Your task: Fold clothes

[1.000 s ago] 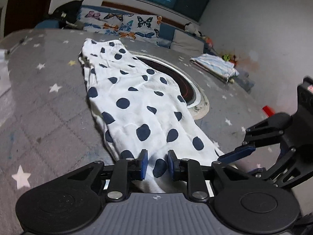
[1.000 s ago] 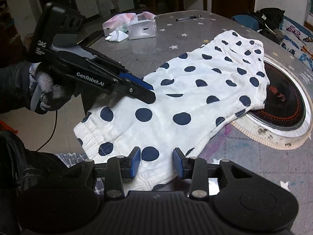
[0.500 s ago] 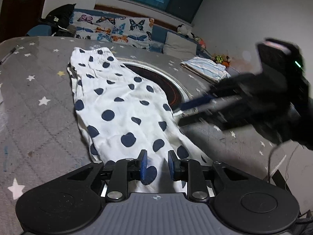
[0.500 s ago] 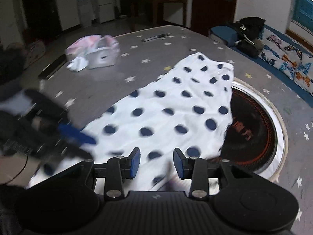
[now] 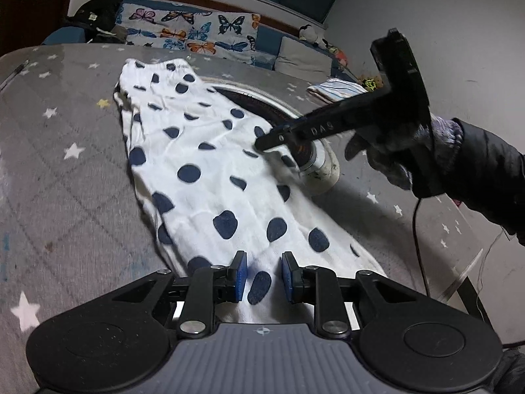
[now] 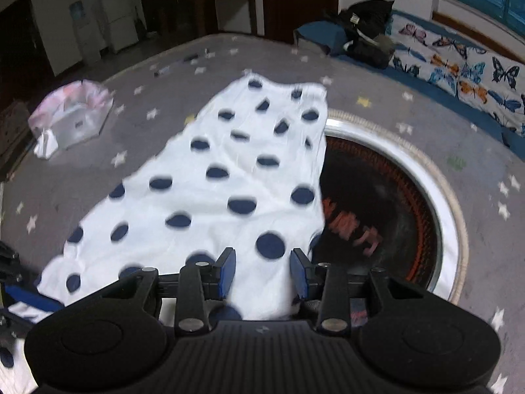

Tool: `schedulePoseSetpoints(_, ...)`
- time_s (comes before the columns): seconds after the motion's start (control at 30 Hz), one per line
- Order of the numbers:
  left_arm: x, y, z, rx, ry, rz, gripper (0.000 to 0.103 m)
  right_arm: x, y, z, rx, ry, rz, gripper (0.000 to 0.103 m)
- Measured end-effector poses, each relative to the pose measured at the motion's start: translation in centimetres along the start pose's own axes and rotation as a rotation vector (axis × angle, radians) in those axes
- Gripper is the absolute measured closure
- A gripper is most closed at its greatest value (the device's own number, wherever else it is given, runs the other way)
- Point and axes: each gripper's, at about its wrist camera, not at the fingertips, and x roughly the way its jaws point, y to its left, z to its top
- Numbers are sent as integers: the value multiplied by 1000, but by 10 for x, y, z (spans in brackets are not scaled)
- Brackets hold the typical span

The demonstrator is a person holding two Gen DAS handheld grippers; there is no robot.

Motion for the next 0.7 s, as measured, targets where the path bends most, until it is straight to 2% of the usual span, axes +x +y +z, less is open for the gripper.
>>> schedulePoseSetpoints(0.13, 3, -1, 14, 13, -22, 0, 73, -1, 4, 17, -2, -36, 45, 66)
schedulePoseSetpoints(0.33, 21, 8, 27, -7, -25, 15, 73, 33, 16, 33, -26, 5, 57, 66)
schedulePoseSetpoints(0.47, 30, 14, 25, -18, 10, 7, 73, 50, 19, 38, -33, 22, 51, 66)
schedulePoseSetpoints(0.7, 30, 18, 22, -33, 12, -24, 70, 65, 21, 60, -50, 20, 73, 66)
